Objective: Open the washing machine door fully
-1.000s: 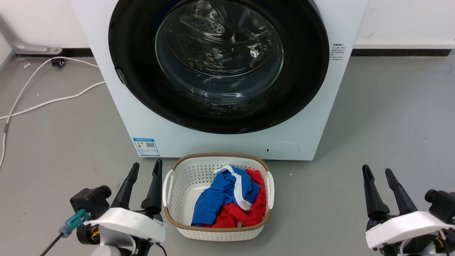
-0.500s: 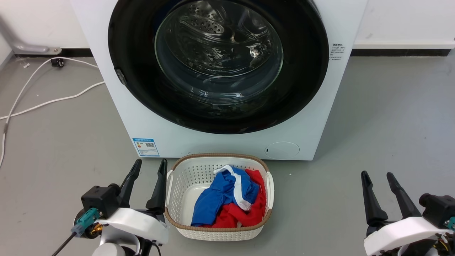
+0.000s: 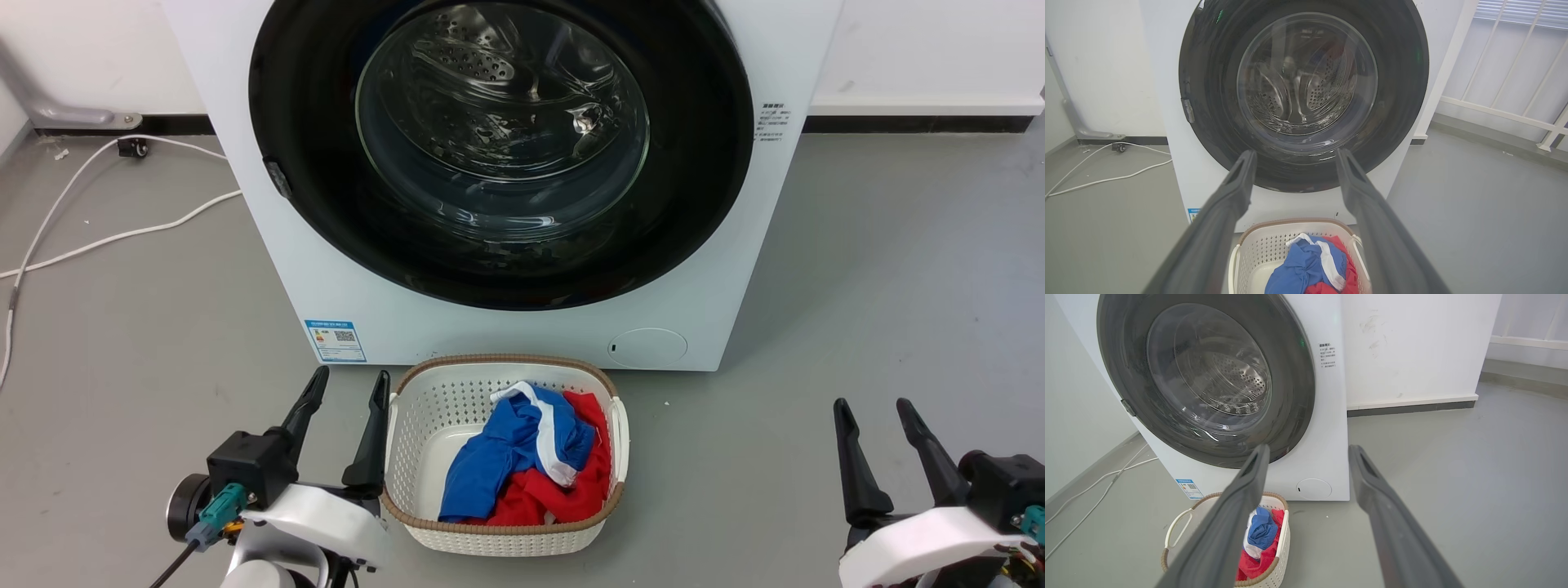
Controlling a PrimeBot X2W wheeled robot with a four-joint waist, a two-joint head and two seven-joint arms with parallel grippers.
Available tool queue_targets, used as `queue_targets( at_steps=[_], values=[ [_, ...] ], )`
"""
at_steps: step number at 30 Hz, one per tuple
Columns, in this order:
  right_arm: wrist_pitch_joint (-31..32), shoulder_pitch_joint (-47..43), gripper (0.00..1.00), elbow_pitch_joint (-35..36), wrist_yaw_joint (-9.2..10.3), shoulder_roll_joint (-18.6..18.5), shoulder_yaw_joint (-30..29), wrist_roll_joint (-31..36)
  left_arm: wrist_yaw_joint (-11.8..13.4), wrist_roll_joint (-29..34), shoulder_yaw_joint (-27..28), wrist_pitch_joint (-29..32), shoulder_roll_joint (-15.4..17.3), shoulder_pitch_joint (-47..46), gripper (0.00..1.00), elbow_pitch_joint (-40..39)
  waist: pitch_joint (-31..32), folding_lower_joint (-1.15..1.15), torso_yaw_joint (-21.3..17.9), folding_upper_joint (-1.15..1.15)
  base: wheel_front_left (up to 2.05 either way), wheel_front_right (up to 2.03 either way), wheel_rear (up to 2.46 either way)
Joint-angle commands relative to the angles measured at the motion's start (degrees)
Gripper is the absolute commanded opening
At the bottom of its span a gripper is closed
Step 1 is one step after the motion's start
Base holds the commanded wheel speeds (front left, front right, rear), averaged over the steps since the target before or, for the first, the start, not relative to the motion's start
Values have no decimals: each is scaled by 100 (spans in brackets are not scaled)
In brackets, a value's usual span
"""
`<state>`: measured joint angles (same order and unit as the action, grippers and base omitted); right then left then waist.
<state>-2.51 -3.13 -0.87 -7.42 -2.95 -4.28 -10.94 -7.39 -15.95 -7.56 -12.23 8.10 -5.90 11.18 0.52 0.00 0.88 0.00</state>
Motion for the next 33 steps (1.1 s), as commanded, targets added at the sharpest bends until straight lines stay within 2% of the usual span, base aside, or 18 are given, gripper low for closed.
queue_targets(
  at_steps=[1,22,33],
  values=[
    [-37,-40,100,56,-11,8,-2,156,8,109,-25,-35,20,-54,100,-16,1,0,0,0,0,0,0],
    [-166,-68,100,15,-6,11,-69,732,4,672,42,-269,-72,-79,100,280,-10,0,9,0,0,0,0],
    [-200,-22,100,-107,-6,11,-106,597,-3,645,64,-298,-93,-128,100,445,5,0,35,0,0,0,0]
  ],
)
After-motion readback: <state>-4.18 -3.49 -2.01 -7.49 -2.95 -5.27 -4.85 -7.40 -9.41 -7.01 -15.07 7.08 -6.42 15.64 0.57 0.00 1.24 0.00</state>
